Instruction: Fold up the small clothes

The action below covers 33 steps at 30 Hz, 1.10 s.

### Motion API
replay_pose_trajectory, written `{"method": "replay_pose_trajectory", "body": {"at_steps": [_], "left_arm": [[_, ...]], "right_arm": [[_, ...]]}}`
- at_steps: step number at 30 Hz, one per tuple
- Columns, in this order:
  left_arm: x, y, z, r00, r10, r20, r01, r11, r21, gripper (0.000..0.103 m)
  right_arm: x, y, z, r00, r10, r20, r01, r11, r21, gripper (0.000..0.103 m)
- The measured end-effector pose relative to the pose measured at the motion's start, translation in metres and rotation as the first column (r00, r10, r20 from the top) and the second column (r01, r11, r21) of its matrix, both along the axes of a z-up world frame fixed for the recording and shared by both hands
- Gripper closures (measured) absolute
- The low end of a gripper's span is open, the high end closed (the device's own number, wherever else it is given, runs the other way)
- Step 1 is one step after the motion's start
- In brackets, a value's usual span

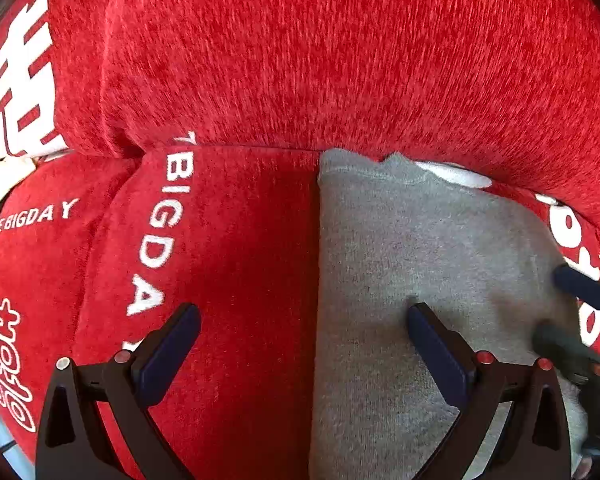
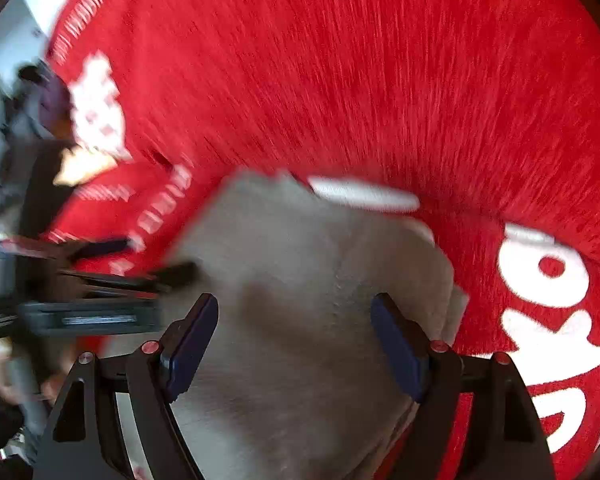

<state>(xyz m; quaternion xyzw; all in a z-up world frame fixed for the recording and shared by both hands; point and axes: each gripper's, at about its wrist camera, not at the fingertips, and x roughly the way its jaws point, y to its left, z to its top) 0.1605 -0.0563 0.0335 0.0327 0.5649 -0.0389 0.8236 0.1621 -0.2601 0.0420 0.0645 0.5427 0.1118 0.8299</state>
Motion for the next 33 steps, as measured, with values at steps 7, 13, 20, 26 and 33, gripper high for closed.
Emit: {"method": "replay_pose_trajectory", "body": {"at_steps": [7,13,20,26,33], "left_arm": [[-0.006,-0.002,0.015,0.999,-0.051,0.013,0.051,0.998,0.025,0.0],[-0.045,0.008,0.03,0.993,-0.096,0.069,0.097,0.995,-0.007,0.0],[-0.068,0.016,0.033,0.991,-0.076,0.112,0.079,0.997,-0.027,0.0],[-0.085,0.027,0.045,0.986,-0.09,0.139,0.095,0.995,-0.024,0.0],[-0.099,0.034,0.057,0.976,-0.12,0.181,0.133,0.989,-0.062,0.0]], "right_arm": [[-0.01,-0.031,0.017,0.988,-0.153,0.007,0.153,0.987,-0.039,0.021],[-0.083,-0.014,0.072,0.986,-0.073,0.149,0.061,0.994,0.086,0.021],[-0.096,0.048,0.034,0.996,0.059,0.067,-0.053,0.995,-0.079,0.021],[-0.116,0.037,0.05,0.997,0.002,0.076,0.002,0.998,-0.058,0.021],[-0.157,-0.011,0.06,0.975,-0.196,0.108,0.193,0.98,0.04,0.018]]}}
